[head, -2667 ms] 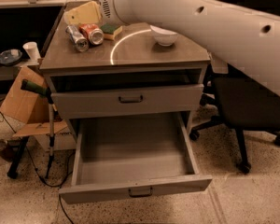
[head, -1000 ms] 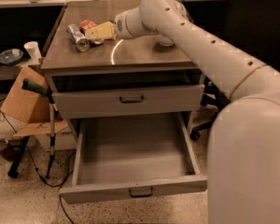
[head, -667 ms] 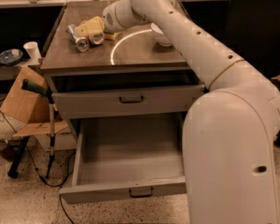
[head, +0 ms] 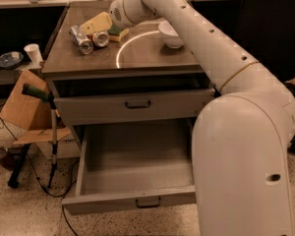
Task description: Place coke can into middle drawer
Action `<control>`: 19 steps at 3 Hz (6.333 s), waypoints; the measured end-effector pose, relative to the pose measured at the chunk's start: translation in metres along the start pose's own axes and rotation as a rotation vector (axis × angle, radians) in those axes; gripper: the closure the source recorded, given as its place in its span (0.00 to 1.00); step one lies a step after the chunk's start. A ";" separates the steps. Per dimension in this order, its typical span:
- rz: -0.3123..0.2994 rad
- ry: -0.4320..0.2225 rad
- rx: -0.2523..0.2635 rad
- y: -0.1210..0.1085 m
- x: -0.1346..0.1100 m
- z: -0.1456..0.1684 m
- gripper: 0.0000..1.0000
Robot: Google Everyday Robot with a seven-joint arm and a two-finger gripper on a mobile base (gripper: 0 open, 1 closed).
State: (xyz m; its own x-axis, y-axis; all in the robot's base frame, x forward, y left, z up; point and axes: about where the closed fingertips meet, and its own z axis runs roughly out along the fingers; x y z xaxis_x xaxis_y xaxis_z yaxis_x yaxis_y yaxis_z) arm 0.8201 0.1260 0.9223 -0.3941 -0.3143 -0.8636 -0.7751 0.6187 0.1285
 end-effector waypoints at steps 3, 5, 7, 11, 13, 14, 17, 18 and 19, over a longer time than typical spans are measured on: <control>-0.014 -0.117 0.008 0.002 -0.021 0.042 0.00; -0.001 -0.076 0.046 -0.010 -0.013 0.073 0.23; 0.011 -0.052 0.064 -0.016 -0.008 0.086 0.42; 0.012 -0.016 0.121 -0.022 -0.002 0.086 0.41; 0.012 0.035 0.161 -0.026 0.005 0.088 0.42; 0.003 0.070 0.176 -0.025 0.010 0.091 0.44; -0.024 0.115 0.211 -0.027 0.010 0.085 1.00; -0.033 0.093 0.229 -0.031 0.002 0.073 1.00; -0.042 0.031 0.205 -0.032 -0.014 0.043 1.00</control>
Offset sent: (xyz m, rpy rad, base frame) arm 0.0252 0.0337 0.0041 0.1028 -0.0972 -0.0237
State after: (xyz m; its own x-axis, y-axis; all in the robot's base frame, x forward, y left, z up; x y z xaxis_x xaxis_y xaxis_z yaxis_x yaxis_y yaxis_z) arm 0.8712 0.1414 0.9093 -0.3805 -0.3631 -0.8505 -0.6757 0.7371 -0.0123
